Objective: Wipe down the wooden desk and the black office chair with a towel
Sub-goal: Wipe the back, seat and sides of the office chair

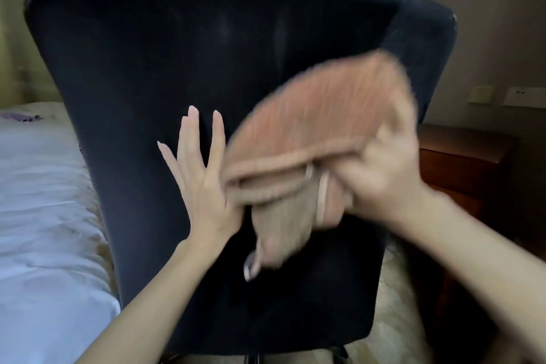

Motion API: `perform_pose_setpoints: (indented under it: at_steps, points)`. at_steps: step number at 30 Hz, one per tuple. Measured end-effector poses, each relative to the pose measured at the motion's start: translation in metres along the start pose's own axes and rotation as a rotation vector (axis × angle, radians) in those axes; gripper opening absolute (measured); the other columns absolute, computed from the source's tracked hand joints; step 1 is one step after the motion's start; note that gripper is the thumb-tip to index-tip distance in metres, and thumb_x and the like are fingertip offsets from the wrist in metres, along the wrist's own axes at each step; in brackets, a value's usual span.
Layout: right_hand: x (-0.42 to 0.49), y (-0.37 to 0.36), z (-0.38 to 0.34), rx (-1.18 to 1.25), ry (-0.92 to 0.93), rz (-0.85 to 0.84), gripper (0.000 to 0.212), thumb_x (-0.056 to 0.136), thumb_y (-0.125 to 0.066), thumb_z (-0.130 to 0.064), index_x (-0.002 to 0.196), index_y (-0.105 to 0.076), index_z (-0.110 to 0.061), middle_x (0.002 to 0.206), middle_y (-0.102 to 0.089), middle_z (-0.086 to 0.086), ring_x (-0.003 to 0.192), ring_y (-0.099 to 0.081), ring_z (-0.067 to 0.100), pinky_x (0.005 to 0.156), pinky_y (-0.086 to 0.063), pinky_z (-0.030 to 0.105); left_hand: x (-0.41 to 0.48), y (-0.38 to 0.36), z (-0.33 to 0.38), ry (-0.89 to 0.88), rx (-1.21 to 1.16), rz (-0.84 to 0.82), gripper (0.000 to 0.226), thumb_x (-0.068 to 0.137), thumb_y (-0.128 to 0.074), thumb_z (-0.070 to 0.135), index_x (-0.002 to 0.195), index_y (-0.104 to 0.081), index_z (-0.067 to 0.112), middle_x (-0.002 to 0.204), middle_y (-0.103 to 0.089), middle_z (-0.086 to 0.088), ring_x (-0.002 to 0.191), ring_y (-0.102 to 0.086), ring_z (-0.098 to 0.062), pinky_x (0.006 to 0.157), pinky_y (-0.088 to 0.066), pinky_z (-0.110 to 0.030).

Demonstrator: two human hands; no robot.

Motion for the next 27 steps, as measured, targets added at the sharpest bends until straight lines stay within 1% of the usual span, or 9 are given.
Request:
perform_pose_setpoints:
  at_steps: [4,6,10,15,19,21,22,24,27]
  points:
    - [0.087,0.005,0.073,-0.151,0.085,-0.254,0.055,0.092,-0.058,-0.053,0.133,-0.064,-0.016,0.139,-0.063,0.013,0.127,-0.057,0.039,0.106,-0.035,0.063,0.003,0.004,0.003,0.002,-0.018,0.005,0.057,0.111,-0.024,0.033,0.157,-0.038,0.002,0.166,-0.021,-0.025,0.157,-0.017,-0.034,0.125,0.006,-0.061]
    - [0.109,-0.003,0.084,-0.154,0.088,-0.419,0.061,0.092,-0.052,-0.058,0.142,-0.055,-0.023,0.149,-0.053,0.009,0.132,-0.052,0.038,0.1,-0.04,0.056,0.007,0.009,0.001,0.016,-0.076,0.021,0.053,0.109,-0.029,0.025,0.155,-0.041,0.002,0.165,-0.024,-0.024,0.156,-0.021,-0.035,0.125,0.007,-0.059]
    - [0.101,-0.02,0.068,-0.134,0.078,-0.405,0.059,0.089,-0.05,-0.057,0.132,-0.062,-0.019,0.138,-0.059,0.017,0.127,-0.053,0.044,0.105,-0.037,0.06,0.019,0.024,-0.008,0.123,-0.193,0.127,0.043,0.107,-0.038,0.016,0.143,-0.058,0.003,0.153,-0.04,-0.011,0.145,-0.038,-0.025,0.122,-0.016,-0.067]
    - [0.016,-0.039,-0.013,0.112,0.059,-0.416,0.051,0.07,-0.079,-0.038,0.113,-0.078,-0.01,0.119,-0.072,0.022,0.125,-0.061,0.046,0.116,-0.02,0.074,0.032,0.039,-0.016,0.162,-0.209,0.183,0.035,0.103,-0.048,0.015,0.131,-0.065,0.002,0.141,-0.049,-0.012,0.132,-0.046,-0.026,0.111,-0.04,-0.048]
    - [-0.094,-0.037,-0.105,0.304,0.199,-0.89,0.055,0.064,-0.081,-0.043,0.116,-0.079,-0.025,0.123,-0.074,0.002,0.131,-0.06,0.03,0.125,-0.009,0.062,0.023,0.033,-0.007,0.182,-0.189,0.084,0.05,0.099,-0.052,0.017,0.147,-0.048,0.002,0.156,-0.038,-0.015,0.144,-0.036,-0.025,0.123,-0.026,-0.039]
    - [-0.143,-0.029,-0.142,0.323,0.32,-1.074,0.032,0.087,-0.057,-0.049,0.108,-0.08,-0.039,0.116,-0.074,-0.016,0.127,-0.062,0.01,0.127,-0.004,0.053,0.02,0.03,-0.007,0.206,-0.201,0.058,0.055,0.1,-0.052,0.019,0.152,-0.041,0.005,0.161,-0.03,-0.013,0.149,-0.029,-0.026,0.124,-0.021,-0.054]
    - [-0.158,-0.023,-0.153,0.373,0.256,-1.161,0.041,0.103,-0.038,-0.042,0.111,-0.078,-0.043,0.121,-0.071,-0.02,0.129,-0.058,0.005,0.129,-0.003,0.045,0.019,0.03,-0.007,0.219,-0.21,0.055,0.056,0.1,-0.052,0.021,0.153,-0.039,0.006,0.162,-0.028,-0.012,0.15,-0.027,-0.026,0.123,-0.02,-0.058]
    - [-0.174,-0.017,-0.162,0.416,0.235,-1.129,0.048,0.109,-0.026,-0.036,0.128,-0.069,-0.04,0.136,-0.063,-0.016,0.138,-0.05,0.009,0.13,-0.011,0.036,0.021,0.03,-0.007,0.23,-0.227,0.047,0.058,0.1,-0.051,0.022,0.154,-0.036,0.006,0.164,-0.025,-0.012,0.152,-0.025,-0.024,0.123,-0.019,-0.062]
    - [-0.142,-0.023,-0.138,0.236,0.351,-0.738,0.02,0.098,-0.055,-0.016,0.099,-0.074,-0.023,0.098,-0.068,-0.001,0.109,-0.061,0.024,0.128,-0.014,0.053,0.024,0.028,-0.001,0.241,-0.199,0.004,0.063,0.101,-0.051,0.022,0.158,-0.029,0.004,0.167,-0.018,-0.013,0.155,-0.019,-0.023,0.124,-0.01,-0.063]
Point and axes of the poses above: each hand's wrist, its own x-axis towards the middle knuckle, its own y-axis out of the back of the hand, z = x × y, the point moved 2 cm from there along x, towards the middle knuckle
